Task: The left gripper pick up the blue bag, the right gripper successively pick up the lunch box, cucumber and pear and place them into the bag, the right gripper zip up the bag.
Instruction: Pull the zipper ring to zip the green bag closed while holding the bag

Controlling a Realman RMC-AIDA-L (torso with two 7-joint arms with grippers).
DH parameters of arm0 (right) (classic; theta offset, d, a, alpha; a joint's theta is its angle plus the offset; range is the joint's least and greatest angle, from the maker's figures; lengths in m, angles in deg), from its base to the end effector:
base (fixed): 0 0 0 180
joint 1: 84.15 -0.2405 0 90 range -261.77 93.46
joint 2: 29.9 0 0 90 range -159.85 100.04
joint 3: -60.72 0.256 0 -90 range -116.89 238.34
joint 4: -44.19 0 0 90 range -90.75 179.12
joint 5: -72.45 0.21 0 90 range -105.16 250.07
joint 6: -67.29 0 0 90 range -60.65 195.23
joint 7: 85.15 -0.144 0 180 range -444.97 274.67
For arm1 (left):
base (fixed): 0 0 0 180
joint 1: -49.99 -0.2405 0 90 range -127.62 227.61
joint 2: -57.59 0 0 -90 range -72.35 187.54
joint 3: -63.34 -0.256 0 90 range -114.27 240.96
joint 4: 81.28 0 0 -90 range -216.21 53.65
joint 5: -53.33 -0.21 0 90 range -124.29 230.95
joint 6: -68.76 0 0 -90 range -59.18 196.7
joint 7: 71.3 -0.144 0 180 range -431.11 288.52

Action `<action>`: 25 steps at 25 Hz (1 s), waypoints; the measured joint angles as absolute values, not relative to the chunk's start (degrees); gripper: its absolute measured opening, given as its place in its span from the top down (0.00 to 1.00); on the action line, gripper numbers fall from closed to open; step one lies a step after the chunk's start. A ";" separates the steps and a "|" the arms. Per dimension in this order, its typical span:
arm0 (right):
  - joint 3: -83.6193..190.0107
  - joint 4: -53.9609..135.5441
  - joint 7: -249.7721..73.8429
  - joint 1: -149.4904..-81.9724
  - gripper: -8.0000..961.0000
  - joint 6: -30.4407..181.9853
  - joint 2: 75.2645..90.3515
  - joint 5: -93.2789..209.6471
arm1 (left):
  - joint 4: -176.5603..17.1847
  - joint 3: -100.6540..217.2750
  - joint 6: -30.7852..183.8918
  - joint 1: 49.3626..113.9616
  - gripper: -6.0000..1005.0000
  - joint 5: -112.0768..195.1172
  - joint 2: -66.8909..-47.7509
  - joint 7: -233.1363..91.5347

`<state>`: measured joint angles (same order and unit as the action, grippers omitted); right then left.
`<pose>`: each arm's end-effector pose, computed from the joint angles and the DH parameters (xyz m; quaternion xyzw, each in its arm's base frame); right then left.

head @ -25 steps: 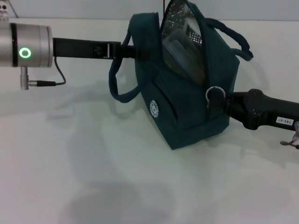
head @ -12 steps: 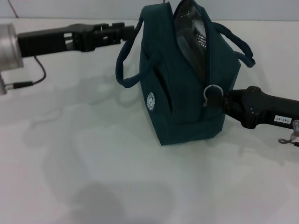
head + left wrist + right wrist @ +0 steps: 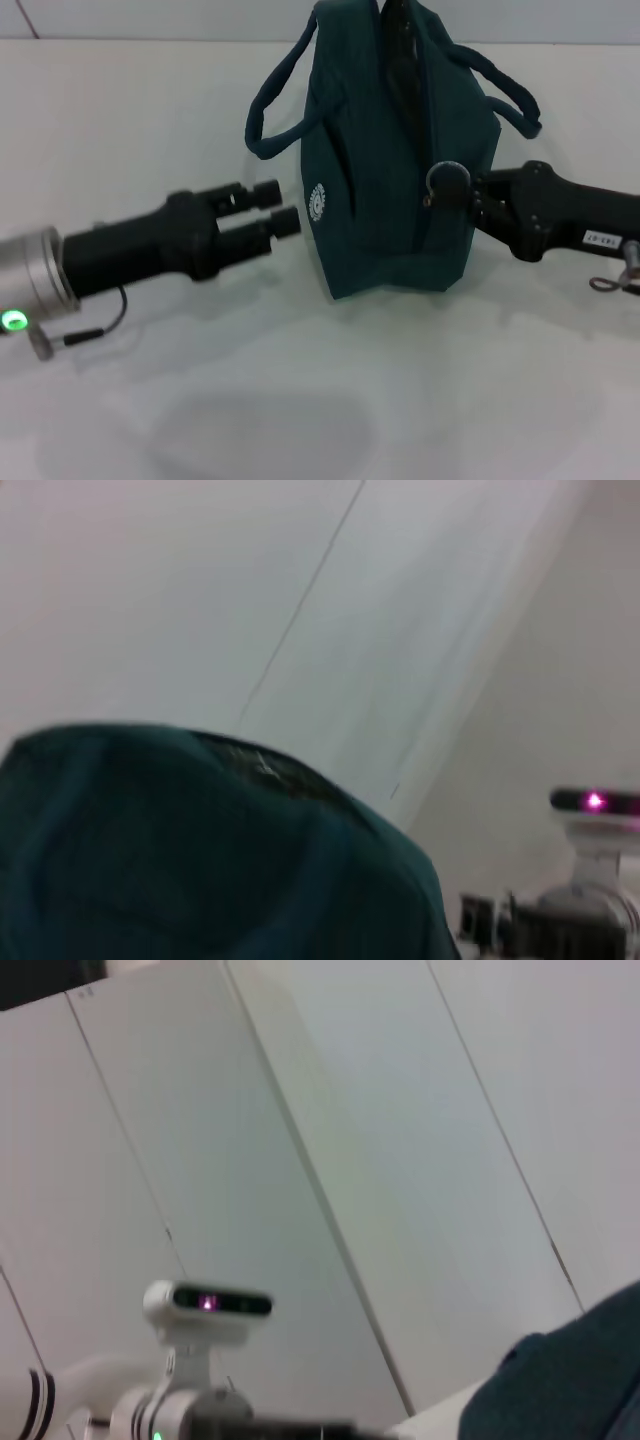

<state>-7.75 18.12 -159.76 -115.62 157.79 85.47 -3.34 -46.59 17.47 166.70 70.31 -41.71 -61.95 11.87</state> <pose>0.2122 0.3246 -0.0192 -0.9006 0.1889 0.3884 0.0500 -0.2678 0.2796 0.0043 -0.8685 -0.2887 -0.3924 0.0910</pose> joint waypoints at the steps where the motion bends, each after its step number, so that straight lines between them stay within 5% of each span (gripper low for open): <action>1: -7.74 18.11 -159.47 -116.13 0.98 157.81 85.48 -3.12 | -48.76 17.58 166.66 70.22 0.44 -41.60 -61.99 9.32; 25: -7.77 17.82 -156.84 -121.55 0.98 157.08 85.90 -1.29 | -71.36 17.57 152.80 78.51 0.45 -35.73 -63.06 -13.43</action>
